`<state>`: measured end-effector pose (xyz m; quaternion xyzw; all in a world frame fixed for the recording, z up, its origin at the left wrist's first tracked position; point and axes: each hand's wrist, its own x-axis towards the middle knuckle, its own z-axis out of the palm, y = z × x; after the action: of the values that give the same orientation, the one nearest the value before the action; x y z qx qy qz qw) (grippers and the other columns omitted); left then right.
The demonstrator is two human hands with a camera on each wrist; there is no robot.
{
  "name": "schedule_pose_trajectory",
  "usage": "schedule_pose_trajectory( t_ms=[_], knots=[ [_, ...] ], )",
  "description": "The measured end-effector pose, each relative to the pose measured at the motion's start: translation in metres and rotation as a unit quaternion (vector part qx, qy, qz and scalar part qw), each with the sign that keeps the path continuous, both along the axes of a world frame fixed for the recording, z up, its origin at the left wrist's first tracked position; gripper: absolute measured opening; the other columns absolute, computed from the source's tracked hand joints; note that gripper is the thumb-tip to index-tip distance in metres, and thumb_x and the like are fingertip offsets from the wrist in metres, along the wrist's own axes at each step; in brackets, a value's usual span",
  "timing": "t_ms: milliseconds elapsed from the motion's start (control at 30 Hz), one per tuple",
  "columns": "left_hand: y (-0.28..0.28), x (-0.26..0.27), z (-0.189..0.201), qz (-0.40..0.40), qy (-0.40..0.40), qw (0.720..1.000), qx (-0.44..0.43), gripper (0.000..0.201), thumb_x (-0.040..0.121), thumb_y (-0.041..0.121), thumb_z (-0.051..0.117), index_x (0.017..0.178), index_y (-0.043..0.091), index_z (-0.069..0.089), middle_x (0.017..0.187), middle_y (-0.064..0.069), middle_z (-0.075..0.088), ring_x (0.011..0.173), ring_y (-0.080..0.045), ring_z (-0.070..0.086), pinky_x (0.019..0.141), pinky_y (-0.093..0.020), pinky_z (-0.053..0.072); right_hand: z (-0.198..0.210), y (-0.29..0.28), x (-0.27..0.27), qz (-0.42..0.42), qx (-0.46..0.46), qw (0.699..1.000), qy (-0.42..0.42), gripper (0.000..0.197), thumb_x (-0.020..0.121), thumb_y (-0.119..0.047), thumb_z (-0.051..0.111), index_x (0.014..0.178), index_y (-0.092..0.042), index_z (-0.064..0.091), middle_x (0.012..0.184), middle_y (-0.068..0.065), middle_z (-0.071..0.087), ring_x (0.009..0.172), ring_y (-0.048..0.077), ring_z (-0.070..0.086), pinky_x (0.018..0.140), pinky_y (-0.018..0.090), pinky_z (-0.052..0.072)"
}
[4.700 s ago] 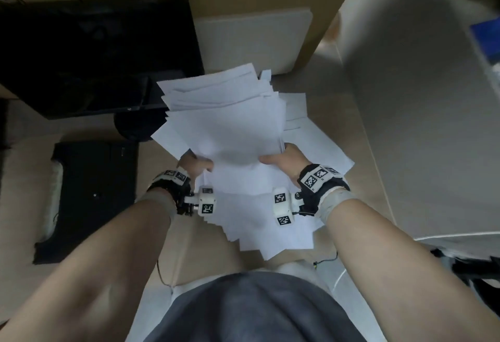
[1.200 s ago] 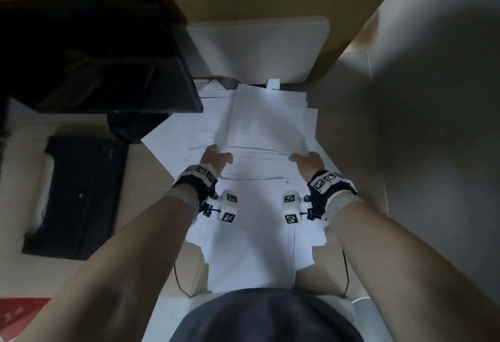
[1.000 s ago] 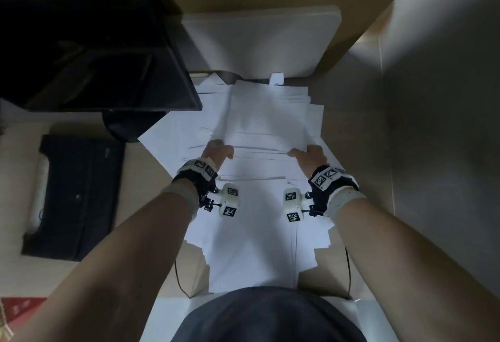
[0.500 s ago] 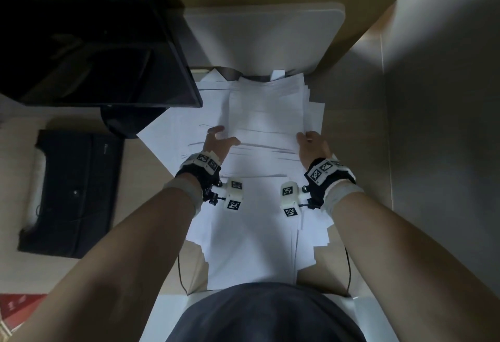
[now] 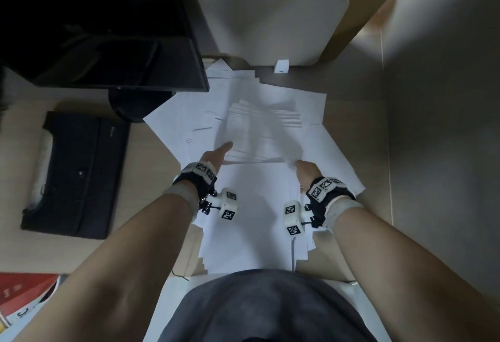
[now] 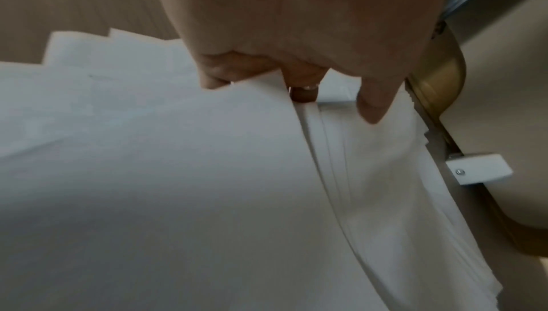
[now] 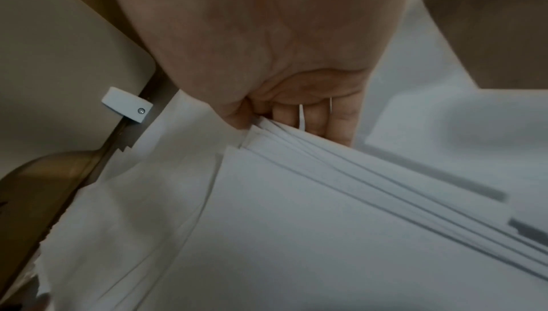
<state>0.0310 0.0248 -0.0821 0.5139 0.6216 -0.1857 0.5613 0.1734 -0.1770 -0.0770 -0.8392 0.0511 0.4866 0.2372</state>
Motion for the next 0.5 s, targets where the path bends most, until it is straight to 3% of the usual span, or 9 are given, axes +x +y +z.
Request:
schedule_pose_trajectory(
  t_ms=[100, 133, 167, 233, 267, 367, 433, 500],
  knots=[
    [-0.006, -0.031, -0.016, 0.070, 0.012, 0.997, 0.005, 0.141, 0.030, 0.102, 0.049, 0.146, 0.021, 0.041, 0.147, -0.006, 0.042, 0.127, -0.032, 0.044, 0.107, -0.046, 0.031, 0.003, -0.010, -0.026, -0.059, 0.028, 0.997, 0.047, 0.068, 0.098, -0.059, 0.035, 0.132, -0.003, 0.051, 0.116, 0.014, 0.056, 0.108, 0.033, 0.055, 0.104, 0.044, 0.042],
    [-0.013, -0.037, -0.006, 0.082, 0.017, 0.997, -0.003, 0.145, 0.029, 0.103, 0.047, 0.147, 0.019, 0.039, 0.146, -0.009, 0.043, 0.129, -0.034, 0.043, 0.109, -0.050, 0.029, 0.003, -0.012, -0.033, -0.060, 0.033, 0.996, 0.061, 0.075, 0.094, -0.066, 0.036, 0.135, -0.005, 0.049, 0.115, 0.011, 0.054, 0.105, 0.030, 0.053, 0.104, 0.041, 0.041],
    [-0.022, -0.043, 0.005, 0.076, 0.022, 0.997, -0.013, 0.138, 0.039, 0.100, 0.048, 0.146, 0.013, 0.040, 0.141, -0.012, 0.047, 0.126, -0.034, 0.045, 0.109, -0.049, 0.029, 0.003, -0.015, -0.042, -0.047, 0.038, 0.996, 0.070, 0.080, 0.091, -0.069, 0.039, 0.139, -0.006, 0.045, 0.117, 0.011, 0.052, 0.107, 0.028, 0.052, 0.104, 0.039, 0.039],
    [-0.036, -0.056, 0.009, 0.049, 0.021, 0.999, -0.001, 0.109, 0.068, 0.081, 0.056, 0.142, 0.003, 0.041, 0.124, -0.013, 0.054, 0.112, -0.031, 0.050, 0.099, -0.039, 0.034, -0.001, -0.020, -0.057, -0.008, 0.035, 0.997, 0.066, 0.090, 0.088, -0.066, 0.052, 0.150, -0.004, 0.029, 0.139, 0.014, 0.046, 0.127, 0.029, 0.046, 0.108, 0.039, 0.034],
    [-0.043, -0.063, 0.006, 0.035, 0.030, 0.999, 0.016, 0.099, 0.075, 0.069, 0.063, 0.142, 0.000, 0.038, 0.121, -0.013, 0.054, 0.110, -0.030, 0.051, 0.095, -0.036, 0.036, -0.003, -0.022, -0.064, 0.011, 0.029, 0.998, 0.060, 0.091, 0.087, -0.060, 0.059, 0.151, -0.004, 0.025, 0.148, 0.014, 0.040, 0.134, 0.029, 0.041, 0.110, 0.039, 0.032],
    [-0.059, -0.077, -0.003, 0.011, 0.046, 0.997, 0.062, 0.092, 0.073, 0.042, 0.080, 0.141, 0.007, 0.028, 0.132, -0.012, 0.046, 0.116, -0.031, 0.048, 0.101, -0.039, 0.037, -0.005, -0.027, -0.081, 0.039, -0.004, 0.999, 0.024, 0.083, 0.081, -0.043, 0.072, 0.143, -0.003, 0.036, 0.141, 0.015, 0.048, 0.124, 0.031, 0.051, 0.101, 0.038, 0.043],
    [-0.059, -0.078, -0.002, -0.049, 0.086, 0.990, 0.096, 0.098, 0.069, 0.045, 0.082, 0.143, 0.020, 0.023, 0.142, -0.014, 0.034, 0.125, -0.038, 0.043, 0.104, -0.048, 0.037, 0.002, -0.027, -0.085, 0.035, -0.037, 0.999, -0.004, 0.085, 0.078, -0.036, 0.075, 0.142, -0.002, 0.031, 0.140, 0.017, 0.043, 0.121, 0.034, 0.051, 0.096, 0.039, 0.046],
    [-0.055, -0.076, 0.000, -0.119, 0.116, 0.981, 0.102, 0.104, 0.065, 0.057, 0.079, 0.146, 0.025, 0.022, 0.147, -0.012, 0.027, 0.129, -0.040, 0.040, 0.105, -0.048, 0.037, 0.007, -0.025, -0.085, 0.044, -0.078, 0.996, -0.020, 0.098, 0.076, -0.034, 0.077, 0.147, -0.001, 0.017, 0.144, 0.019, 0.030, 0.125, 0.037, 0.045, 0.097, 0.041, 0.042]
  ],
)
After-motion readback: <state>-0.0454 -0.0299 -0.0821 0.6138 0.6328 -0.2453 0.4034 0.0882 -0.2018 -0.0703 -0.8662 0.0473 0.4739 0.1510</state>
